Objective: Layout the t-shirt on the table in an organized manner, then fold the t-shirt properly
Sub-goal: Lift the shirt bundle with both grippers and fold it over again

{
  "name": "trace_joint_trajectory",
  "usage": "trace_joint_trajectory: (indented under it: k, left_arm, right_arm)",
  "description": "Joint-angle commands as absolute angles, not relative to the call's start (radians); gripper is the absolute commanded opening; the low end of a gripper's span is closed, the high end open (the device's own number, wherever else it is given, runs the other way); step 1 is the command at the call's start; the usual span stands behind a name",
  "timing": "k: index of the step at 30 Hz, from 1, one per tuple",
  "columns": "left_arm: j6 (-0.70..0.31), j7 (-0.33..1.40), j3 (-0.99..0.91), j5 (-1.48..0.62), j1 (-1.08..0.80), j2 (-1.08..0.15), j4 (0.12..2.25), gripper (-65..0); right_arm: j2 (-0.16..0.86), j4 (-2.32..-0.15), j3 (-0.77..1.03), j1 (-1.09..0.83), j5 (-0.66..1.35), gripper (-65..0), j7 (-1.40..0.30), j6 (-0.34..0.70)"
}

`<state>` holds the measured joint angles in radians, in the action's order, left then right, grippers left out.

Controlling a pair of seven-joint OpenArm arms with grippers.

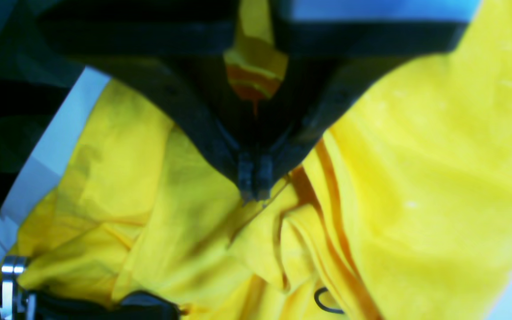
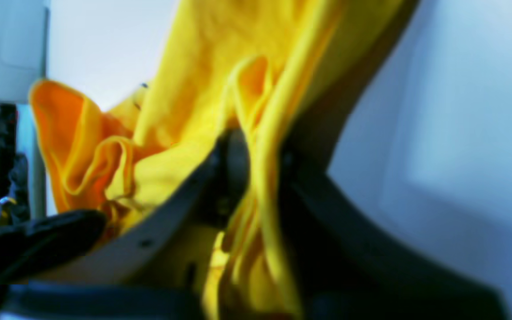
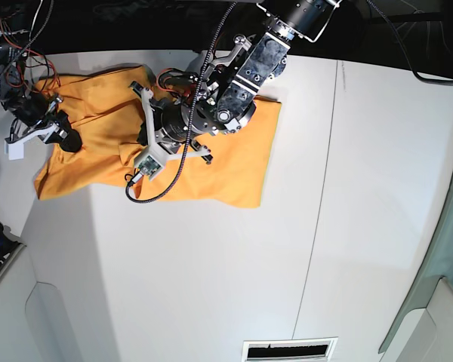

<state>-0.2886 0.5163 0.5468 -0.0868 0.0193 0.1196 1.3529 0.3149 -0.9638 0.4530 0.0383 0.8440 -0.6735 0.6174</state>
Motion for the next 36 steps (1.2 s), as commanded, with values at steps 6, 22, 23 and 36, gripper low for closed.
trace_joint_trajectory:
  k: [6,22,23,36]
  left_arm:
    - [-0.318,0.502,0.549,-0.104,0.034,0.135,1.463,-65.0]
    - [-0.252,0.542,0.398,-0.1,0.027,0.023,1.559,-65.0]
    - [-0.227,0.542,0.365,-0.1,0.027,0.003,1.547,-65.0]
    - [-0.325,0.442,0.255,-0.176,0.028,-0.031,1.23,-65.0]
  right_arm:
    - [0.327,-0.969,0.466,0.041,0.781,-65.0,-0.636,0.611]
    - [0.427,-0.981,0.624,0.041,0.767,-65.0,-0.637,0.613]
    - [0.44,-0.987,0.624,0.041,0.767,-65.0,-0.641,0.611]
    - [0.396,-1.316,0.619,0.041,0.883,-65.0,-0.805,0.606]
